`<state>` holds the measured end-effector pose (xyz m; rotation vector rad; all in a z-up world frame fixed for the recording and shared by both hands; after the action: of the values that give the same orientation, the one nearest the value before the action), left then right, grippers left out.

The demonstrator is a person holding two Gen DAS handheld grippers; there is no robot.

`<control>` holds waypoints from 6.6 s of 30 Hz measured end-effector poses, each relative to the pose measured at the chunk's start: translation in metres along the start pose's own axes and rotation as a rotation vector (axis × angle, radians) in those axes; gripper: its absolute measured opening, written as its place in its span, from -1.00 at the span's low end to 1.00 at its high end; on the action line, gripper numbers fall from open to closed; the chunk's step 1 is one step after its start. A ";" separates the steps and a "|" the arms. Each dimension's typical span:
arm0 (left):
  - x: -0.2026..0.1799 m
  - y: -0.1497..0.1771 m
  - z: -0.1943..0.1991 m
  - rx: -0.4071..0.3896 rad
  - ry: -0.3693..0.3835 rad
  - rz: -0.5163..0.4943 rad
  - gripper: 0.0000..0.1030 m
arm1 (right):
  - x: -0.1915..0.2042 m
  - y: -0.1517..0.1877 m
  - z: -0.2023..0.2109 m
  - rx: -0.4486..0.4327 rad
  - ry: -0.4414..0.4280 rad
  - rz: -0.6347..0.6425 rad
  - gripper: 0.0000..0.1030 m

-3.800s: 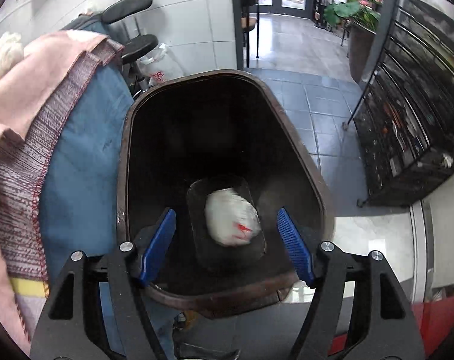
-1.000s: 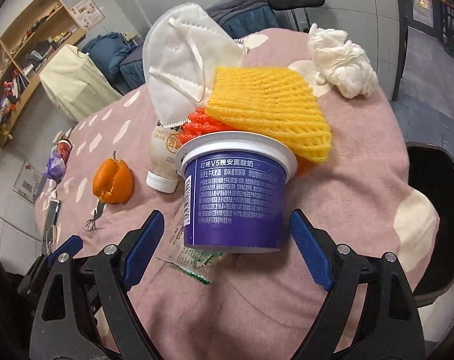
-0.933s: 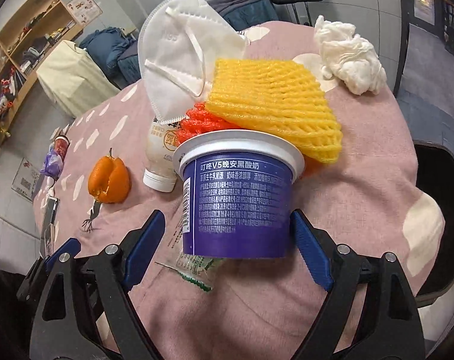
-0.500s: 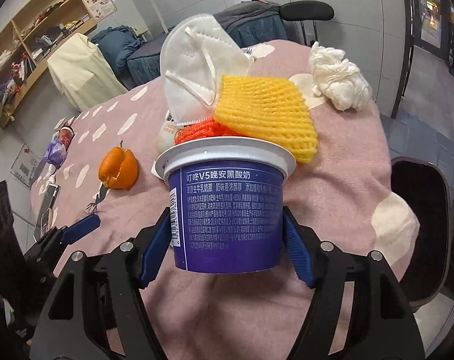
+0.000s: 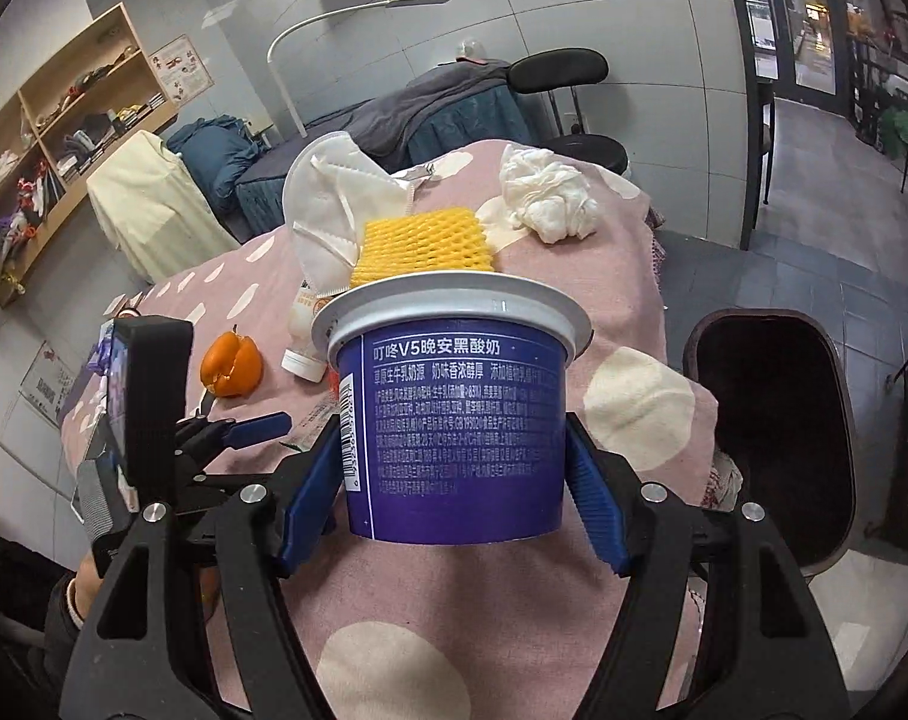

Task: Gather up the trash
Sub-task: 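Carry the yogurt cup to the bin with the right gripper while the left gripper grasps the clear snack wrapper, then release the yogurt cup into the bin with the right gripper while the left gripper drops the wrapper in, then grasp the yellow foam net with the left gripper while the right gripper grasps the white tissue, then drop the tissue into the bin with the right gripper while the left gripper holds the net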

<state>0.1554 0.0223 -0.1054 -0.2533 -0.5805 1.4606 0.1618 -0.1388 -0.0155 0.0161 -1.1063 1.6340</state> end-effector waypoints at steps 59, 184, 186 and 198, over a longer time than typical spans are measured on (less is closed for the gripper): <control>-0.211 -0.023 0.069 -0.157 0.298 -0.258 -0.02 | -0.306 0.105 -0.017 0.029 0.415 -0.486 0.52; -0.060 -0.030 0.078 -0.289 0.185 0.129 -0.63 | -0.089 -0.117 -0.114 0.027 0.115 0.182 -0.31; -0.063 -0.031 0.079 -0.299 0.177 0.117 -0.63 | -0.089 -0.111 -0.104 0.004 0.125 0.179 -0.32; -0.086 -0.022 0.109 -0.404 0.187 0.038 -0.63 | -0.082 -0.068 -0.028 -0.101 0.147 0.161 -0.33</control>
<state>0.1178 -0.0846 -0.0218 -0.7134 -0.7172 1.3282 0.2602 -0.1859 -0.0308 -0.2617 -1.0979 1.6904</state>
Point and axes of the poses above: each gripper's, at about its wrist camera, not at the fingertips, and z roughly against the way its jaws point, x to its left, y to its underside, the point moved 6 cm from there along -z, roughly the way its jaws point, and after that the axes turned 14 degrees about -y, right-handed, at the moved point
